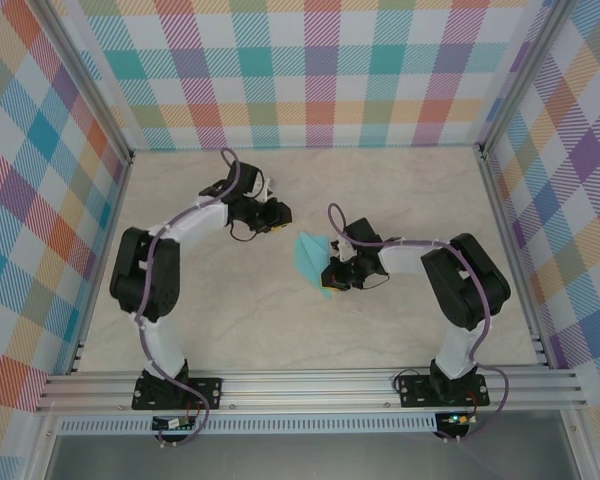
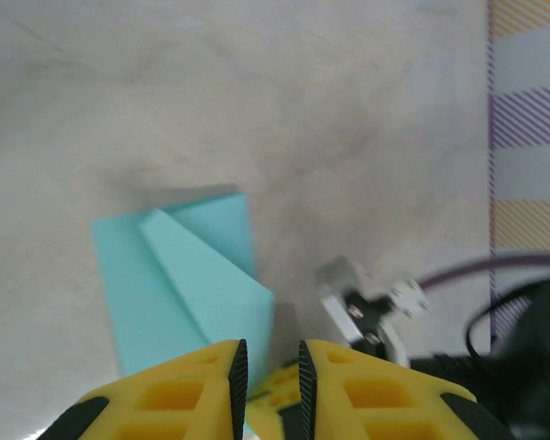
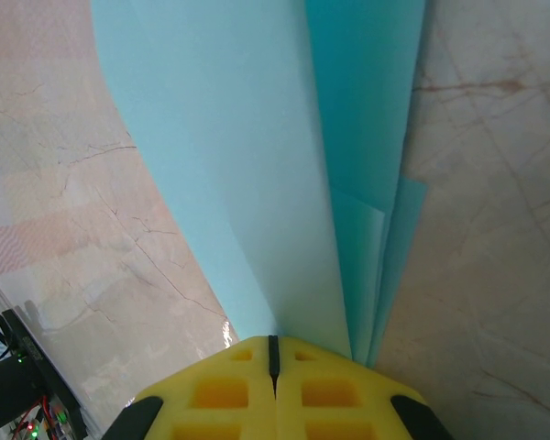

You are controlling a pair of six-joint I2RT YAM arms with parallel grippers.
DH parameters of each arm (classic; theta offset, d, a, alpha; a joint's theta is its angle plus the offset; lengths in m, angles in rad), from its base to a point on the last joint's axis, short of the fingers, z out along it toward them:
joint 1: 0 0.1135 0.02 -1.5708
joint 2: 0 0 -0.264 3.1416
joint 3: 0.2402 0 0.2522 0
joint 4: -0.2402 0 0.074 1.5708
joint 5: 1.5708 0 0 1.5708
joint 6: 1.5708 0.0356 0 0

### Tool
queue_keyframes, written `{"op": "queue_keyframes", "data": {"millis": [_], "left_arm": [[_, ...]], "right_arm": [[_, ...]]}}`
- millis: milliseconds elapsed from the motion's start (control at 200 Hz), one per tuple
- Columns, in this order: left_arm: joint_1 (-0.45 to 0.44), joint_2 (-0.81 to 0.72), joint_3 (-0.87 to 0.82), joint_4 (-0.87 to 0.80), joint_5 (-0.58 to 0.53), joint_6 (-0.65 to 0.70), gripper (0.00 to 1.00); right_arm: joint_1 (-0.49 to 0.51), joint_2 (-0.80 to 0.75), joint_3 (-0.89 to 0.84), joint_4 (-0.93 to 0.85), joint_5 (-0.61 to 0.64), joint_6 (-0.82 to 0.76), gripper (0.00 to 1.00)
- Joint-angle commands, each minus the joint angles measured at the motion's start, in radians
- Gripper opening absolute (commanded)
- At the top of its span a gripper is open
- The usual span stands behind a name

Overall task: Fold a paper plane with a square sheet of paper (fold left side to right side)
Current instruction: Fourth fold the wing at the center of the table.

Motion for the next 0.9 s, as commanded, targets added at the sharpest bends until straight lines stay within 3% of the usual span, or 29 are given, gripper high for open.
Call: {"op": "queue_keyframes", "data": {"millis": [0, 310, 895], "left_arm": [[-0.089, 0.023, -0.088, 0.038, 0.042, -0.021, 0.22], [-0.161, 0.128, -0.106, 0.129, 0.067, -0.067, 0.18], [-0.175, 0.237, -0.102, 0.203, 0.111, -0.111, 0.16]], "right_arm": [[0.02, 0.052, -0.051, -0.165, 0.098, -0.008, 0.03], [0.02, 0.052, -0.046, -0.168, 0.093, -0.009, 0.02], [0.021, 0.06, -0.041, -0.173, 0.09, -0.013, 0.02]]}}
